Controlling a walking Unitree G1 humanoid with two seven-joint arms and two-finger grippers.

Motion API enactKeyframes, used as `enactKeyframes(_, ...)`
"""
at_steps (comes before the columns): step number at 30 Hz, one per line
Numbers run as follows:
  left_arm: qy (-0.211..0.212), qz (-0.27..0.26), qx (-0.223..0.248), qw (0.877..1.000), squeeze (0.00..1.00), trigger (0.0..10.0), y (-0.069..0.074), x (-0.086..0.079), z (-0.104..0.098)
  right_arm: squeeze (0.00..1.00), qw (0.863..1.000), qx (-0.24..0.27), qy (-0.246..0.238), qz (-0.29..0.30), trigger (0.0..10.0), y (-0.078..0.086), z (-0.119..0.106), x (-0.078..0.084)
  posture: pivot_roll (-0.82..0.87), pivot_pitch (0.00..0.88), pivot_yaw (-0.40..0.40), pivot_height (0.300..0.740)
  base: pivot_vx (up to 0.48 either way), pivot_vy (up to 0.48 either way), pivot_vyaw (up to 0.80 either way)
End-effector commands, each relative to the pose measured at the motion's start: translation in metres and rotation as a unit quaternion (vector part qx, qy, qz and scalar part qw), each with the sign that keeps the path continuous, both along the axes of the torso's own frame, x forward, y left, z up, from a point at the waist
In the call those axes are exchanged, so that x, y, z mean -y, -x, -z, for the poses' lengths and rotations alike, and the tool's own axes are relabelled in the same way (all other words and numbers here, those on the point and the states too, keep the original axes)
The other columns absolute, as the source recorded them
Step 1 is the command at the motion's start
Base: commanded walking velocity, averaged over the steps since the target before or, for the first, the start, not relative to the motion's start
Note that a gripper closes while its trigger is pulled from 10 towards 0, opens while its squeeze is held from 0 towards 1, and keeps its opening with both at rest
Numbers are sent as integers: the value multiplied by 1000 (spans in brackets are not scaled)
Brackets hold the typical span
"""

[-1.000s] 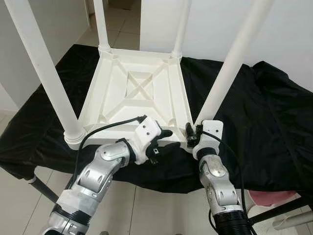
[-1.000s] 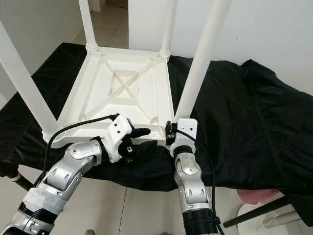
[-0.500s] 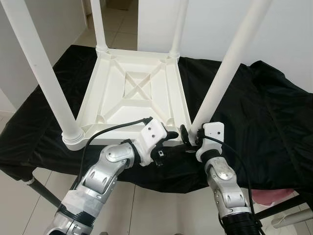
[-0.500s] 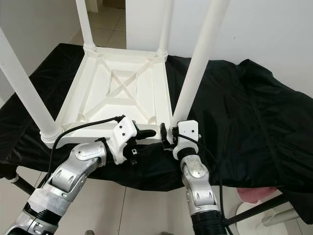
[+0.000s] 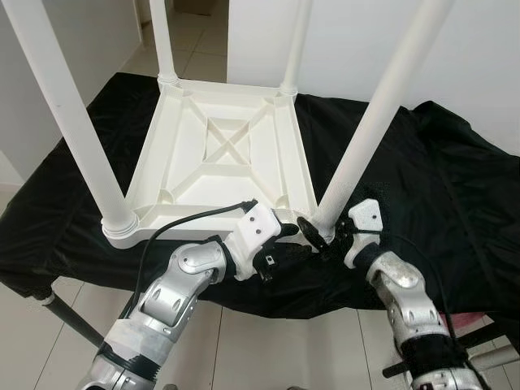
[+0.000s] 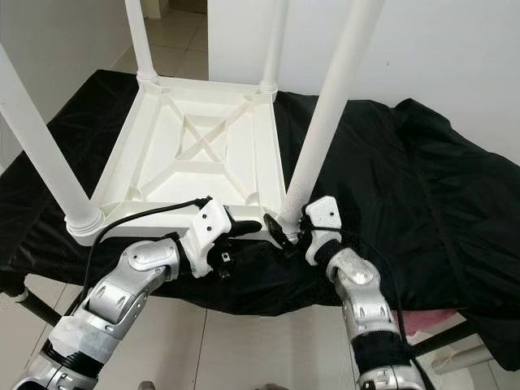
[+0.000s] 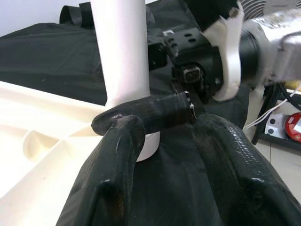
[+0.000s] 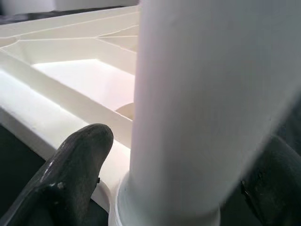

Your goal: Building children table

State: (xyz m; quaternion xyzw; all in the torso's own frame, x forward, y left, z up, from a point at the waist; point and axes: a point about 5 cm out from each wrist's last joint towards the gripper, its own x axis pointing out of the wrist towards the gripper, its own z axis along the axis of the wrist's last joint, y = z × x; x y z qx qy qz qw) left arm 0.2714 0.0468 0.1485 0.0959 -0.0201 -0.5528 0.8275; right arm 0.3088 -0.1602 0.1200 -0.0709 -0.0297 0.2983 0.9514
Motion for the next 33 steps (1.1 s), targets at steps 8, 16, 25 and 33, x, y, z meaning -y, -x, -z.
enactKeyframes(8,-2,-9,8,1000,0,10000,-3,0,-4,0,999,-10,-2,-46,1529,-14,0,-1,28,0,-93,740,0,0,0)
enactKeyframes(16,2,-12,9,1000,0,10000,-2,1,-4,0,999,-11,-1,-52,0,-15,3,1,35,0,-98,740,0,0,0)
enactKeyframes(25,3,-11,6,1000,0,10000,-1,1,-3,0,999,-13,-16,-29,10000,-15,5,11,26,0,-92,740,0,0,0)
enactKeyframes(33,1,-8,4,1000,0,10000,0,1,-2,0,1000,-15,-11,9,10000,-11,8,6,19,0,-87,740,0,0,0)
